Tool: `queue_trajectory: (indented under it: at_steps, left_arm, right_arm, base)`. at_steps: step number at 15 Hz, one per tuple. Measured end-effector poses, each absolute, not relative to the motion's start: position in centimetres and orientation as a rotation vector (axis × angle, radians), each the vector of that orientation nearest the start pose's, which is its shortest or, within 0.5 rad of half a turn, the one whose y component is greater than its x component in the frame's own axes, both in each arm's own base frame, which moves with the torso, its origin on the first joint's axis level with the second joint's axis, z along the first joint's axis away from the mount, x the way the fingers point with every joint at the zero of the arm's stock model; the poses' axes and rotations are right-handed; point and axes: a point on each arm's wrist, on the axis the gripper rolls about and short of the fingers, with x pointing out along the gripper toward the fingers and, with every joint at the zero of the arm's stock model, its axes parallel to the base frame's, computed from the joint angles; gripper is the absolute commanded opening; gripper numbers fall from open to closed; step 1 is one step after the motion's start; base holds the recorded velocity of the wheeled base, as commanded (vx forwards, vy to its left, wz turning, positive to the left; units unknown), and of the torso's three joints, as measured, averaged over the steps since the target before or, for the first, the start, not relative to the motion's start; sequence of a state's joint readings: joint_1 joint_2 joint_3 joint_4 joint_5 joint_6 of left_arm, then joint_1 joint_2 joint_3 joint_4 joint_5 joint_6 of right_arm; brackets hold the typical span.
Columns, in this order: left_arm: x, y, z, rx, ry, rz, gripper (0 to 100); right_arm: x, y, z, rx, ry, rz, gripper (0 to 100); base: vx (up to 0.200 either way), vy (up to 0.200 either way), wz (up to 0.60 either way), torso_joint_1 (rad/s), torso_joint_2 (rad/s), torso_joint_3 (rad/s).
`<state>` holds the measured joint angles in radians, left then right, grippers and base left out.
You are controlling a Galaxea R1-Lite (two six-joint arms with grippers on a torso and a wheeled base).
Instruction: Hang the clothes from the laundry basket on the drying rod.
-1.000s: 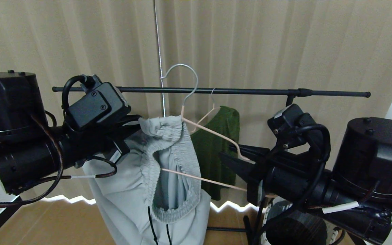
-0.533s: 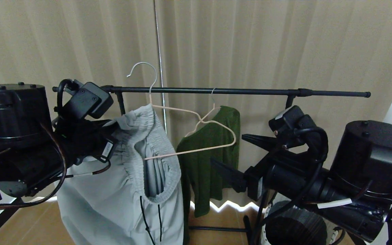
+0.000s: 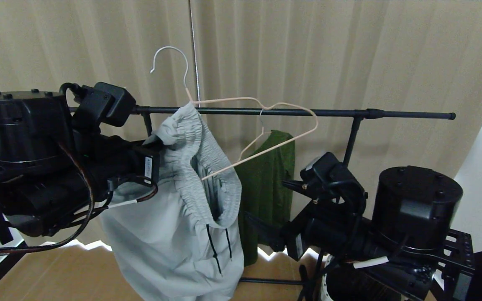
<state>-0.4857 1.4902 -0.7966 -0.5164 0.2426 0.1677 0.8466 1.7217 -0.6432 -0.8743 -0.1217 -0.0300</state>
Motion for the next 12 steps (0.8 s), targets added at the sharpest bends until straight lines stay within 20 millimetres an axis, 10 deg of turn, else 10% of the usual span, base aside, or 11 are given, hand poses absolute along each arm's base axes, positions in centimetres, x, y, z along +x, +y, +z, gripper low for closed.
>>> queue_trajectory:
  at_steps: [7, 8, 12]
  left_arm:
    - [21.7, -13.3, 23.6, 0.222, 0.081, -0.357, 0]
    - [21.6, -13.3, 23.7, 0.222, 0.078, -0.360, 0]
    - [21.5, -13.2, 23.9, 0.222, 0.071, -0.359, 0]
  right_arm:
    - [22.9, 23.3, 14.5, -0.126, 0.196, 0.674, 100]
    - [23.2, 23.2, 14.3, -0.127, 0.203, 0.664, 0]
    - [23.9, 22.4, 14.1, -0.106, 0.162, 0.623, 0]
  base:
    - [0.000, 0.000, 0.00, 0.000, 0.00, 0.000]
    - [0.000, 0.000, 0.00, 0.000, 0.00, 0.000]
    - [0.000, 0.000, 0.00, 0.000, 0.00, 0.000]
